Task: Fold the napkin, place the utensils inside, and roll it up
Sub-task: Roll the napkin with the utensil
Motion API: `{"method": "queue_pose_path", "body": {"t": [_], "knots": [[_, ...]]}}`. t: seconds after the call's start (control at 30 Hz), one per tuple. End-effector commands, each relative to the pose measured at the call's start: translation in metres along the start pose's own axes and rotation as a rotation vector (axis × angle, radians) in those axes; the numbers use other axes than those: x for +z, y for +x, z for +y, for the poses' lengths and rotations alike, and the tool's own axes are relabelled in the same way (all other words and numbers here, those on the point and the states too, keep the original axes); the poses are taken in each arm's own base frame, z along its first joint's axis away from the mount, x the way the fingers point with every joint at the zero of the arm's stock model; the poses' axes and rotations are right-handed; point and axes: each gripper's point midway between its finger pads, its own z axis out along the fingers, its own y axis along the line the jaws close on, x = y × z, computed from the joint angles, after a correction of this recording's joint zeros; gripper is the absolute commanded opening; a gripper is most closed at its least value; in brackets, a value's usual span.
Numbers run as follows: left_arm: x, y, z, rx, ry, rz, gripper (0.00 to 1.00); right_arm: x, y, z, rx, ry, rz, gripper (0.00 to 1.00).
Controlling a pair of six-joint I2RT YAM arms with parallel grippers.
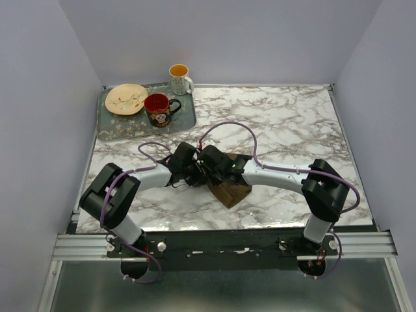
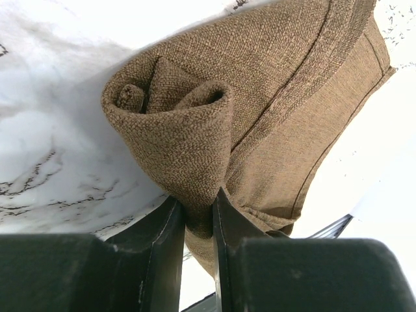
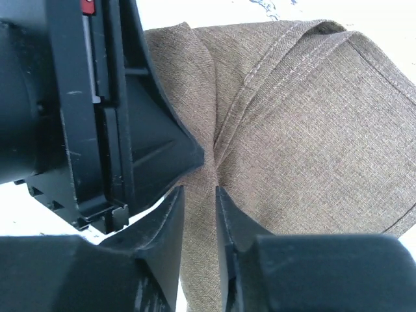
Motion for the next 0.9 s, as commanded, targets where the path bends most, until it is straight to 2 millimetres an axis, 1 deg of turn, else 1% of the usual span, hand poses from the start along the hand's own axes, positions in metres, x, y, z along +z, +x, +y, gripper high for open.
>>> {"method": "queue_pose_path", "body": {"t": [0.0,0.1,0.13,0.17,0.2,0.23,0.27,0.3,0.33,0.4,0.5,0.57,0.67,0.87], "knots": [[0.006,0.015,0.051,0.029,-0.185,0.040,0.17,0.003,0.038,0.006,-0.076,-0.011,0.089,0.30],[0.007,0.015,0.052,0.026,-0.187,0.042,0.16,0.002,0.042,0.007,-0.062,-0.022,0.088,0.25],[0.007,0.016,0.052,0.027,-0.189,0.043,0.16,-0.001,0.039,0.008,-0.055,-0.029,0.077,0.20],[0.008,0.016,0.053,0.026,-0.189,0.042,0.16,-0.003,0.041,0.009,-0.047,-0.038,0.078,0.17],[0.008,0.015,0.052,0.028,-0.186,0.041,0.16,-0.004,0.041,0.010,-0.041,-0.044,0.074,0.17],[0.007,0.016,0.051,0.029,-0.184,0.043,0.16,-0.008,0.037,0.013,-0.029,-0.068,0.054,0.17],[0.007,0.015,0.051,0.027,-0.183,0.041,0.16,-0.008,0.041,0.014,-0.022,-0.075,0.060,0.17],[0.007,0.016,0.052,0.026,-0.186,0.041,0.16,-0.008,0.042,0.014,-0.018,-0.079,0.059,0.19],[0.007,0.015,0.051,0.027,-0.180,0.040,0.16,-0.006,0.043,0.014,-0.014,-0.077,0.062,0.23],[0.007,0.017,0.053,0.024,-0.183,0.044,0.16,0.000,0.049,0.012,-0.026,-0.065,0.081,0.24],[0.006,0.017,0.053,0.022,-0.182,0.042,0.16,0.003,0.054,0.014,-0.035,-0.075,0.093,0.25],[0.006,0.017,0.052,0.025,-0.180,0.041,0.16,0.004,0.054,0.015,-0.037,-0.083,0.086,0.28],[0.006,0.017,0.051,0.026,-0.176,0.041,0.16,0.010,0.060,0.013,-0.050,-0.070,0.103,0.31],[0.005,0.017,0.051,0.026,-0.174,0.042,0.16,0.020,0.077,0.010,-0.068,-0.061,0.141,0.41]]}}
